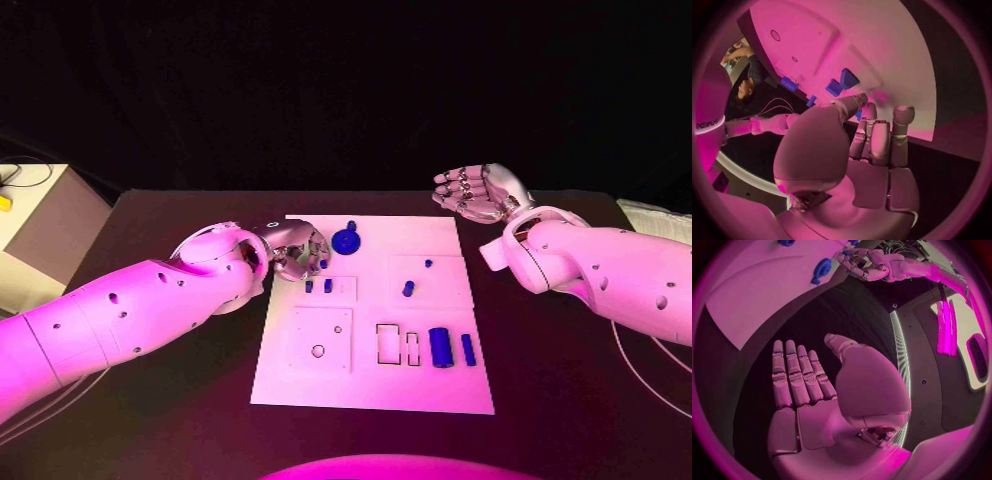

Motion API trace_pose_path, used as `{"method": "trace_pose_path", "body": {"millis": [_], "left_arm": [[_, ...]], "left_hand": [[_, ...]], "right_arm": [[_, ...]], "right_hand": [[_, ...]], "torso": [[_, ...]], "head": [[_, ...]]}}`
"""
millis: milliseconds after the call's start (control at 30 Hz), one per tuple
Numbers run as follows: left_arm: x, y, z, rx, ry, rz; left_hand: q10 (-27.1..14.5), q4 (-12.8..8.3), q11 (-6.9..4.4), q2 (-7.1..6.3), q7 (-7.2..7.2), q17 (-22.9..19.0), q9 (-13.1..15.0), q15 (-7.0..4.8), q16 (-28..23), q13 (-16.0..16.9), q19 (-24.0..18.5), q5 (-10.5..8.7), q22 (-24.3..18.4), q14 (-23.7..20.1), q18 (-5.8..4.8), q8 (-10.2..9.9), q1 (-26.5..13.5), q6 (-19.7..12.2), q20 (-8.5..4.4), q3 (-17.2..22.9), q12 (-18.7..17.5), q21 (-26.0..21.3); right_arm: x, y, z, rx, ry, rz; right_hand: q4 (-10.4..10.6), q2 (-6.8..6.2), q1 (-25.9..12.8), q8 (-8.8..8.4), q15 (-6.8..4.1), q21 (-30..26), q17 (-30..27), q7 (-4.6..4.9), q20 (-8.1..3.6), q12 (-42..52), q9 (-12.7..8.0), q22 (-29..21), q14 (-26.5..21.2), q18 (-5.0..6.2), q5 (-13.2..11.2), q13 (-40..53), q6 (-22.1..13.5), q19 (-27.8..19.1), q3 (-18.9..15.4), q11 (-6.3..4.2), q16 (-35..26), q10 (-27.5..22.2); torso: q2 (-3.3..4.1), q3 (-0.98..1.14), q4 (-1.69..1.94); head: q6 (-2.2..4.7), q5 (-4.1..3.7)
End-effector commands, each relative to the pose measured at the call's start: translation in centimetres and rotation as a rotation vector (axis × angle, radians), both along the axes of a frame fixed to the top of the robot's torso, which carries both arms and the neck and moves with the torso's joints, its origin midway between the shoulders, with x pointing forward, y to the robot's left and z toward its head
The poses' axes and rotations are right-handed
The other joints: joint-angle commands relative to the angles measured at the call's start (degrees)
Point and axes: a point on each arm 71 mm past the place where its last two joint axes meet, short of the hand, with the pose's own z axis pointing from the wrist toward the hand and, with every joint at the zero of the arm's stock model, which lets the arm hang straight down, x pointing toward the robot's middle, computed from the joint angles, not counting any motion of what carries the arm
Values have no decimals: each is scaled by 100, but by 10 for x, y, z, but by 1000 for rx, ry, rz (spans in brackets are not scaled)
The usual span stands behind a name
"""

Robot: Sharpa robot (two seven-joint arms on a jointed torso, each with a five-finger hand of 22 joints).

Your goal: Assemble the parts on the task board

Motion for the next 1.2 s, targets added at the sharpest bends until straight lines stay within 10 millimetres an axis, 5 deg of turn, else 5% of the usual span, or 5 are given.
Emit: {"method": "trace_pose_path", "body": {"millis": [33, 233, 500, 900, 1200], "left_arm": [[2, 4, -1, 4, -6, 13], [8, 16, 0, 1, -25, 43], [20, 39, 8, -96, -48, 123], [30, 94, 21, -800, 232, 372], [11, 104, 24, -1193, 405, 321]], "left_hand": [[-49, 0, -12, -47, -12, 14, -10, -7, 39, 12, -2, -22, 0, 47, -65, -32, -4, -39, -28, 41, 50, 1], [-160, -18, 6, -38, 18, -112, 4, 1, 13, -1, -98, -18, -128, -35, -39, -18, 34, -10, -35, 109, 63, -68], [-441, -125, 180, 69, 235, -1665, 112, 134, -617, -268, -1066, -36, -1186, -1136, 180, 191, 171, 239, 61, 304, -156, -721], [-93, 94, 377, 213, 432, -3356, 137, 296, -1936, -1103, -1189, -22, -1637, -1927, 187, 334, -74, -40, 212, 50, -1059, -1392], [67, 622, 362, 54, 369, -3441, 159, 342, -2213, -1441, -1041, -58, -2204, -2073, 181, 474, -468, -39, 279, -672, -1555, -2189]], "right_arm": [[0, 0, 0, 1, 0, 12], [-1, -2, 0, 0, 2, 10], [-3, -4, -1, -21, 16, 42], [-17, -9, -7, -249, 60, 169], [-38, -6, -16, -575, 36, 265]], "right_hand": [[-21, 12, -21, -30, 24, 1, -4, 440, -6, -28, -7, -10, 6, 26, 21, -9, 31, -35, -1, 6, -30, 54], [-30, 8, -19, -33, 24, 1, -17, 438, -5, -27, -10, -16, 6, 26, 20, -9, 37, -34, -1, 5, -31, 58], [-365, -9, 309, 12, -88, 89, -98, 319, -89, 7, -11, -13, 327, 46, -65, -2, 281, 217, 209, -106, 98, 314], [-1017, 72, 655, 249, -916, 1766, 670, -149, -1061, 191, 34, 880, 2569, 5, -184, 32, 1157, 1984, 63, -679, 1330, 1655], [-1191, 7, 379, 123, -1194, 4145, 3235, -381, -1290, 156, 77, 2981, 2973, -111, -152, 561, 1511, 2401, 320, -976, 4561, 2346]], "torso": [[0, 0, 0], [-2, 1, 2], [1, 3, -3], [-3, 0, -4], [-10, 0, 0]], "head": [[6, 0], [28, -3], [64, -22], [197, -220], [260, -321]]}}
